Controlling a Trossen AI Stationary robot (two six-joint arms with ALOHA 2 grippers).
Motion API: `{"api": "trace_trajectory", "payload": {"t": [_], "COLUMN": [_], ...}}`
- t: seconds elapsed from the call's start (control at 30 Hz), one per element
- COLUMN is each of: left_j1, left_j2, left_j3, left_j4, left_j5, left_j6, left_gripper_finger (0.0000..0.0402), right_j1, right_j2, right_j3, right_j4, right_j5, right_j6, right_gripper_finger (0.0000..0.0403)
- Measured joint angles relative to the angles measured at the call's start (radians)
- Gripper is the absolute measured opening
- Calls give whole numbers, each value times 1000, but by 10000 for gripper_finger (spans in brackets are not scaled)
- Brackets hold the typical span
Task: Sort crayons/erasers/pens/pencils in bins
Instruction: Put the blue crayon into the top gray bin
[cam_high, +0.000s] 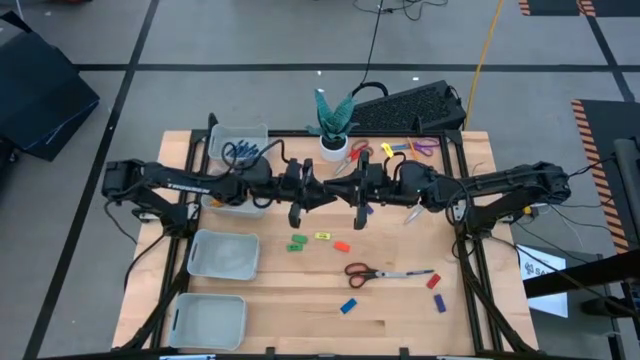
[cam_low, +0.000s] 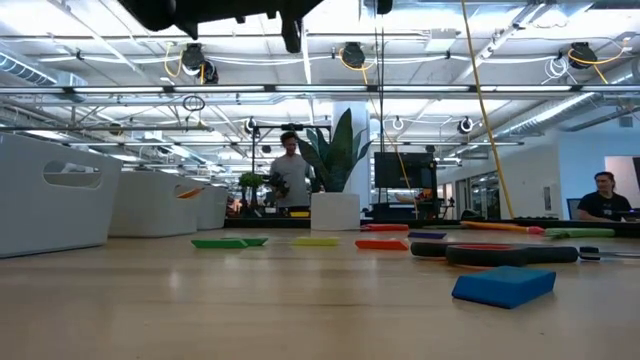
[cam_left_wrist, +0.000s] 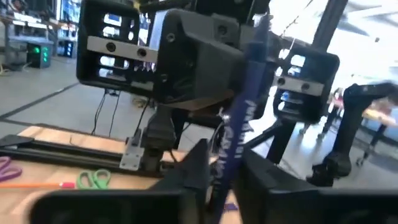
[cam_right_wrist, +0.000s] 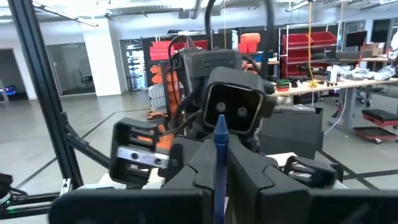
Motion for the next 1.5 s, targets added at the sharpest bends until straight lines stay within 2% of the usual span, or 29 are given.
{"api": "trace_trajectory", "payload": {"t": [0.07,0.2,0.33,0.5,0.67,0.77,0.87,0.93,1.03,1.27,1.4,1.5], "left_j1": [5,34,62,119,239,372,546,660,762,876,900,905], "left_j2": [-12,-42,-67,-116,-173,-202,-199,-167,-93,131,221,246], "left_j3": [14,56,124,241,299,304,302,302,302,301,301,301], "left_j4": [-62,-226,-424,-835,-1227,-1384,-1533,-1583,-1605,-1589,-1587,-1586], "left_j5": [8,16,16,-8,-81,-175,-315,-395,-463,-497,-497,-498], "left_j6": [28,49,97,194,304,340,355,363,383,457,467,461], "left_gripper_finger": [21,25,21,18,24,17,17,17,21,19,20,38], "right_j1": [0,-1,-1,0,-1,-4,-6,-10,-20,-4,72,161], "right_j2": [0,0,0,-32,-66,-77,-75,-58,-20,111,167,192], "right_j3": [0,0,0,1,2,2,2,2,1,37,37,37], "right_j4": [-2,-8,-16,-14,-147,-270,-429,-538,-673,-883,-1034,-1076], "right_j5": [2,26,32,49,177,180,176,139,64,-54,-117,-141], "right_j6": [10,29,55,40,35,29,61,58,25,-46,-74,-76], "right_gripper_finger": [19,49,113,208,286,314,323,321,311,300,300,299]}}
